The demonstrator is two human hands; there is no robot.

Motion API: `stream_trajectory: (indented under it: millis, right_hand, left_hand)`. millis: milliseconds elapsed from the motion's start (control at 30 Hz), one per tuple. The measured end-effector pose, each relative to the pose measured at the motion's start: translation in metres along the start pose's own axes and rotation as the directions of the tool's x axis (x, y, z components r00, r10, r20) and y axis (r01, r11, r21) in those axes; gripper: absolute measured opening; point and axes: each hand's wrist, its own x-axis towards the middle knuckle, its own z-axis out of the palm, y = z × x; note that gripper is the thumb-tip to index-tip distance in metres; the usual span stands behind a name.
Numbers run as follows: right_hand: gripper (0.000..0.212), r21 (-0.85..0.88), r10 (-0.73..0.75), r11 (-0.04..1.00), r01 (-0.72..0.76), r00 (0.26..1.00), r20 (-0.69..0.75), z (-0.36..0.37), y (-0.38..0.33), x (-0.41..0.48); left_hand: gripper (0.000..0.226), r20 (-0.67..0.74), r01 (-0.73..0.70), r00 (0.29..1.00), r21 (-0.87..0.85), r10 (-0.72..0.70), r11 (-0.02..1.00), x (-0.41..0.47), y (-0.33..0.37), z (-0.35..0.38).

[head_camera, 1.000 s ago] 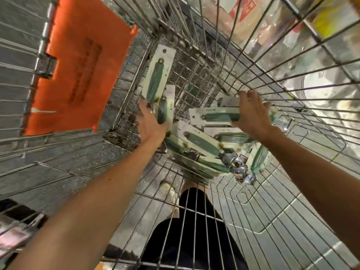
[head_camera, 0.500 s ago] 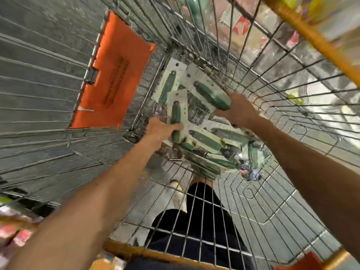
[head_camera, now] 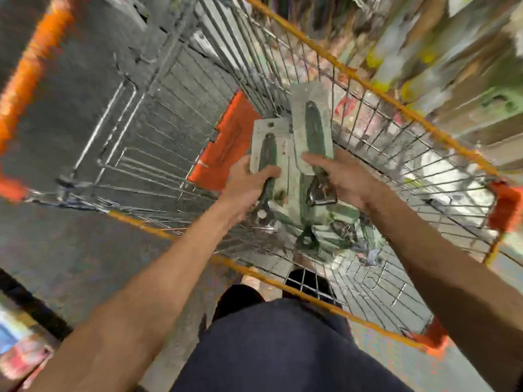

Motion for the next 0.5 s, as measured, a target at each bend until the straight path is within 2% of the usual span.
stream_trajectory:
  millis: [67,167,267,367,467,500]
  right_hand:
    - [0.064,0.0,-0.055,0.999,0.055,0.998,0.013,0.016,-0.005,-0.032]
    - [0.044,0.036,-0.159,0.987,0.158,0.987,0.017,0.046,-0.005,-0.081]
    - [0.031,0.052,-0.243,0.969,0.243,0.97,-0.012,0.082,0.004,-0.132]
    - [0.041,0.076,-0.309,0.948,0.31,0.951,-0.02,0.108,0.02,-0.176]
    - [0.056,0.048,-0.378,0.922,0.383,0.921,-0.097,0.117,0.038,-0.224]
    - [0.053,0.048,-0.406,0.909,0.414,0.906,-0.122,0.116,0.042,-0.239]
  left_hand:
    - [0.024,0.048,-0.017,0.999,-0.083,0.021,0.996,-0.029,0.007,-0.013]
    - [0.044,0.07,-0.12,0.989,-0.131,0.13,0.984,-0.075,0.012,-0.037]
    - [0.032,0.074,-0.238,0.966,-0.138,0.249,0.962,-0.127,0.01,-0.06]
    - [0.031,0.102,-0.319,0.936,-0.168,0.338,0.933,-0.178,0.004,-0.076]
    - [0.029,0.162,-0.383,0.898,-0.17,0.409,0.908,-0.218,-0.002,-0.078]
    - [0.026,0.195,-0.393,0.885,-0.173,0.423,0.903,-0.229,-0.003,-0.073]
